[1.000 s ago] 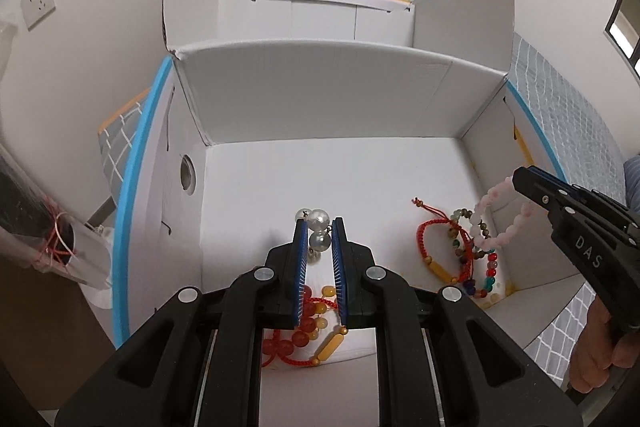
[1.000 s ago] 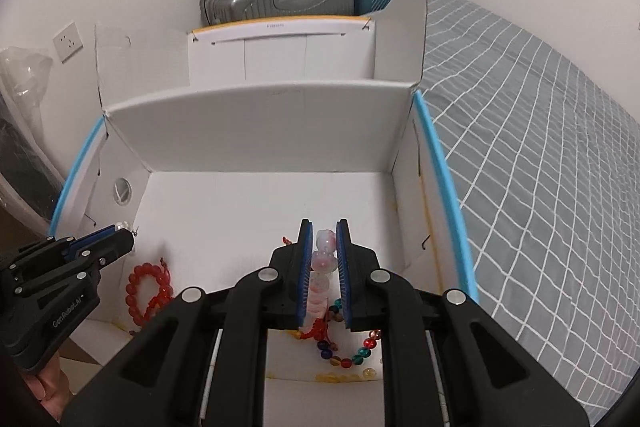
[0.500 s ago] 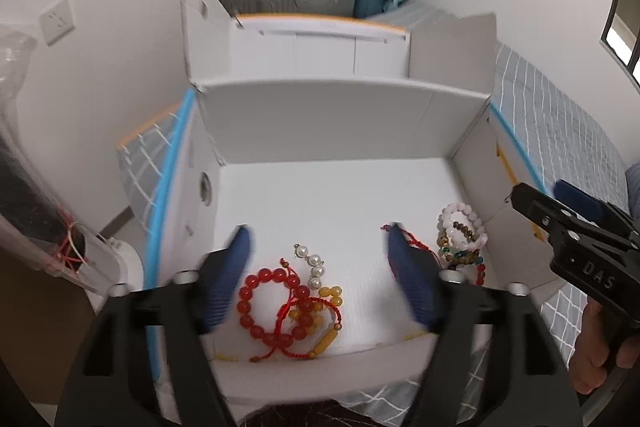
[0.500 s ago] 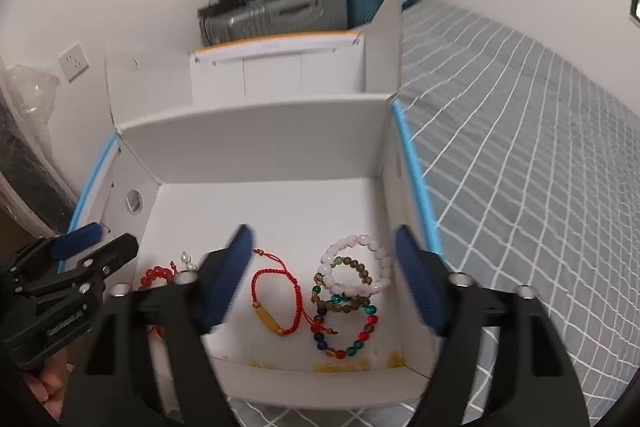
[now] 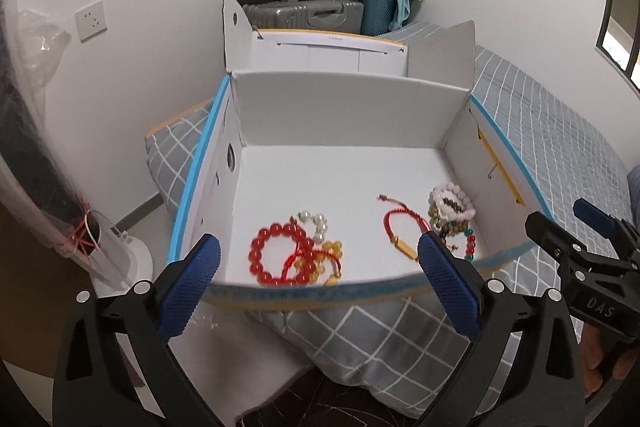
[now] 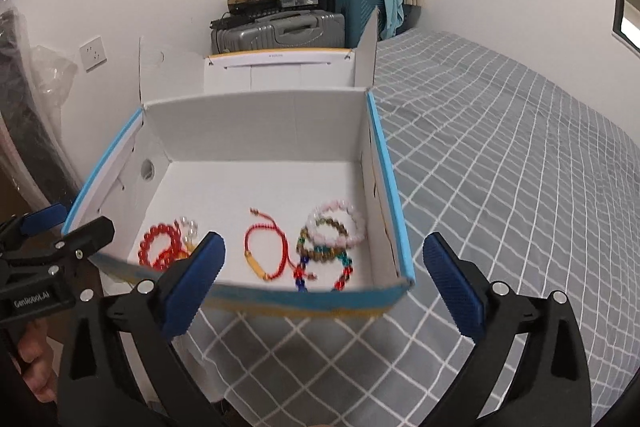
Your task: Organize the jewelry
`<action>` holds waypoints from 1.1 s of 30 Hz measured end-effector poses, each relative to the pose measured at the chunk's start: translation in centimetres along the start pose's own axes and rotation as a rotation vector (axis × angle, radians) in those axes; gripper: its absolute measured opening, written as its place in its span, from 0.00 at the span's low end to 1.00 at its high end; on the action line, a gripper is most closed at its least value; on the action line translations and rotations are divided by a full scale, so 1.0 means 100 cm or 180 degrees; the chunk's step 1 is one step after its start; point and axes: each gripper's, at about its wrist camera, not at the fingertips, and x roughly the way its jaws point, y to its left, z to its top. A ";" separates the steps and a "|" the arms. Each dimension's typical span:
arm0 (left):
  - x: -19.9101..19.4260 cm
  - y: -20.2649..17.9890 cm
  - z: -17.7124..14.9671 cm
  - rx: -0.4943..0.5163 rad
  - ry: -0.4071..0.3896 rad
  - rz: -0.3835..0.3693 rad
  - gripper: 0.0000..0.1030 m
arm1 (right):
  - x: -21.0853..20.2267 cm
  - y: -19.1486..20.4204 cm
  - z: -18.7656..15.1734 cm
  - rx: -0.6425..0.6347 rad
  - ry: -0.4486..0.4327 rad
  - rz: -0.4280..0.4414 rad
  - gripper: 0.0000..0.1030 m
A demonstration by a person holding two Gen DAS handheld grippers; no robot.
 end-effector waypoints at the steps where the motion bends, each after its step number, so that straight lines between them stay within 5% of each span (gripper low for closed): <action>1: 0.000 0.000 -0.004 -0.0004 0.0002 0.0002 0.94 | -0.001 -0.001 -0.005 -0.0002 0.0017 0.0013 0.93; 11: 0.009 0.002 -0.035 0.0007 0.0123 -0.0014 0.94 | 0.002 0.002 -0.028 0.0000 0.0106 0.0004 0.93; 33: 0.007 -0.005 -0.034 0.0082 0.0074 0.0071 0.94 | 0.005 0.003 -0.026 0.0023 0.0161 0.0032 0.93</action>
